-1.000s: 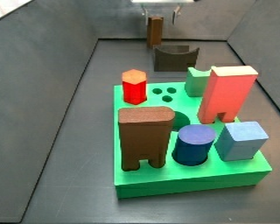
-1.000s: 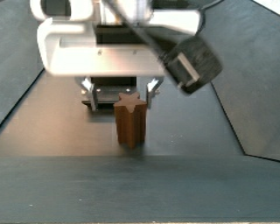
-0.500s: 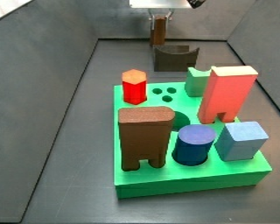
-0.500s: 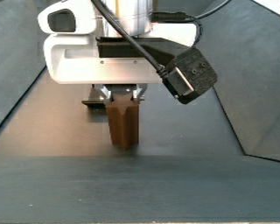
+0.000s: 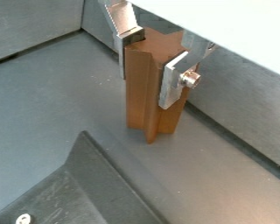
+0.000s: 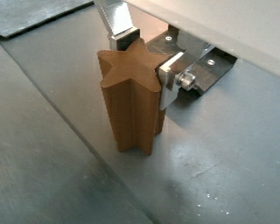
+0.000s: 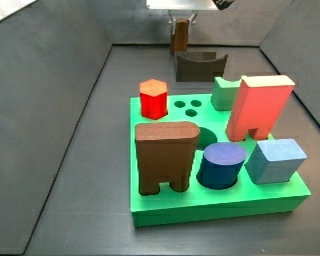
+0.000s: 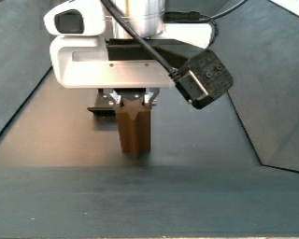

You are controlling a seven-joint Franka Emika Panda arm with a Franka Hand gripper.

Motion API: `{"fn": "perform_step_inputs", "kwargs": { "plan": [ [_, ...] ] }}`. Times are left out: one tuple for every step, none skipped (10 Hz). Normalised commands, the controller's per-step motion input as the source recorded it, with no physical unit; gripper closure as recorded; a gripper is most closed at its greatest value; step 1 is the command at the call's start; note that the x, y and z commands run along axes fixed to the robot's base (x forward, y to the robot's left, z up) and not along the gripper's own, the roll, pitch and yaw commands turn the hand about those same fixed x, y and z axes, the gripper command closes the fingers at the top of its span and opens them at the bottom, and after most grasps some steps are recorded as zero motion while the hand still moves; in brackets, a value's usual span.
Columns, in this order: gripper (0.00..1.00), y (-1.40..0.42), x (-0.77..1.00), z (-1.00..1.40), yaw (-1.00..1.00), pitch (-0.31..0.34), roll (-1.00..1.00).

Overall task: Pick up the star object. Move up. Move to above the board. Insert the star object.
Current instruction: Pick up the star object, then move up.

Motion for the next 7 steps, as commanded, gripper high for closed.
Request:
{"fn": "perform_step_inputs", "kwargs": {
  "plan": [
    [1.0,0.0,0.0,0.0,0.0,0.0,0.0],
    [1.0,0.0,0.0,0.0,0.0,0.0,0.0],
    [1.0,0.0,0.0,0.0,0.0,0.0,0.0],
    [1.0,0.0,0.0,0.0,0.0,0.0,0.0],
    [1.0,0.0,0.0,0.0,0.0,0.0,0.0],
    [1.0,0.0,0.0,0.83,0.0,0.0,0.0],
    [1.0,0.06,0.0,0.8,0.01,-0.009,0.02]
  ]
}}
